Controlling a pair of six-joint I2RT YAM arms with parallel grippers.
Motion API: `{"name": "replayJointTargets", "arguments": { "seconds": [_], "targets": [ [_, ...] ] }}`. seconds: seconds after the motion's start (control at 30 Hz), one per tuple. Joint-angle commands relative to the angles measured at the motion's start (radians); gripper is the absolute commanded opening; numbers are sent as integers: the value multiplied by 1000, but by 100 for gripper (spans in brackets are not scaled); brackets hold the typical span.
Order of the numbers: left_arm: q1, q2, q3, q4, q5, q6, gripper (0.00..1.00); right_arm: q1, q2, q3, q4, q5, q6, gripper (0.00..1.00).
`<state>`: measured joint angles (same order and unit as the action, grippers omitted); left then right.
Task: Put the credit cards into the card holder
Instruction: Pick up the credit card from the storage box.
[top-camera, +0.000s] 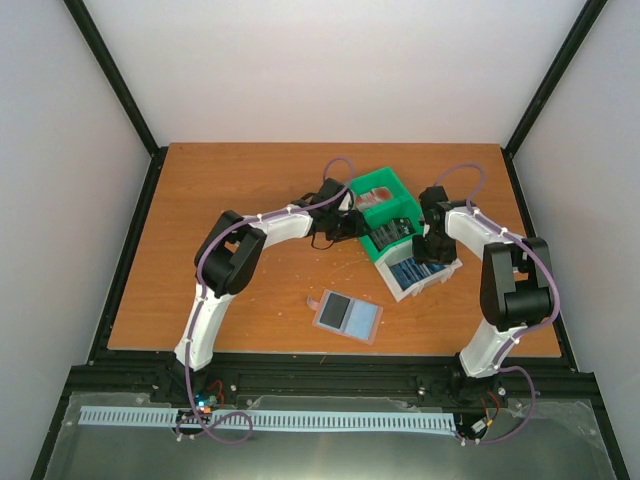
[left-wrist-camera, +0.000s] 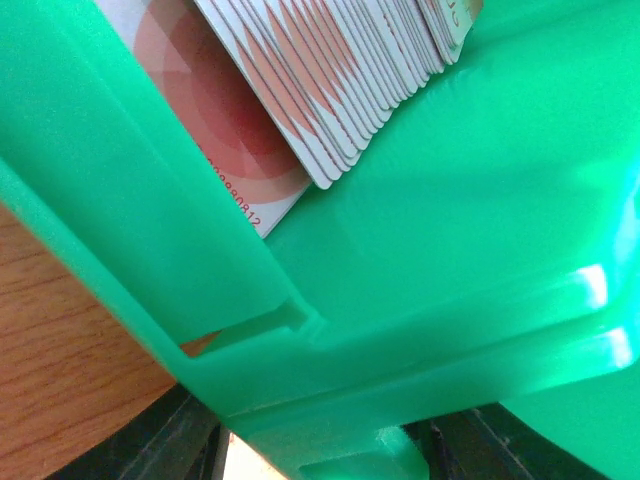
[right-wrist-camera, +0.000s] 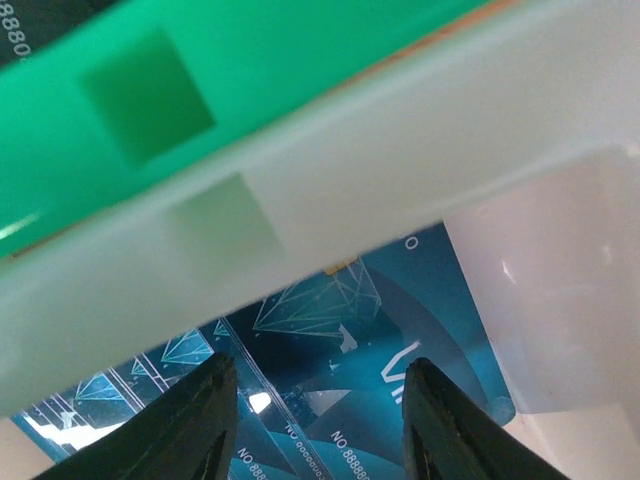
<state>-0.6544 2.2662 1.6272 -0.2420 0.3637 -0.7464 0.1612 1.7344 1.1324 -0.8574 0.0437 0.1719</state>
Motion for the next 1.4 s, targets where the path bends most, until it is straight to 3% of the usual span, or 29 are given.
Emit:
{"name": "replayJointTargets", "arguments": {
  "seconds": [0.0, 0.27, 1.37],
  "targets": [
    [3, 38, -45, -124, -22, 65, 52, -5, 8, 15, -14, -6, -8, 46],
    [3, 37, -49, -123, -22, 67, 52, -14, 4, 19, -22, 4, 15, 38],
    [3, 40, -58, -122, -14, 70, 52, -65, -64, 43, -70, 42, 34, 30]
  ]
}}
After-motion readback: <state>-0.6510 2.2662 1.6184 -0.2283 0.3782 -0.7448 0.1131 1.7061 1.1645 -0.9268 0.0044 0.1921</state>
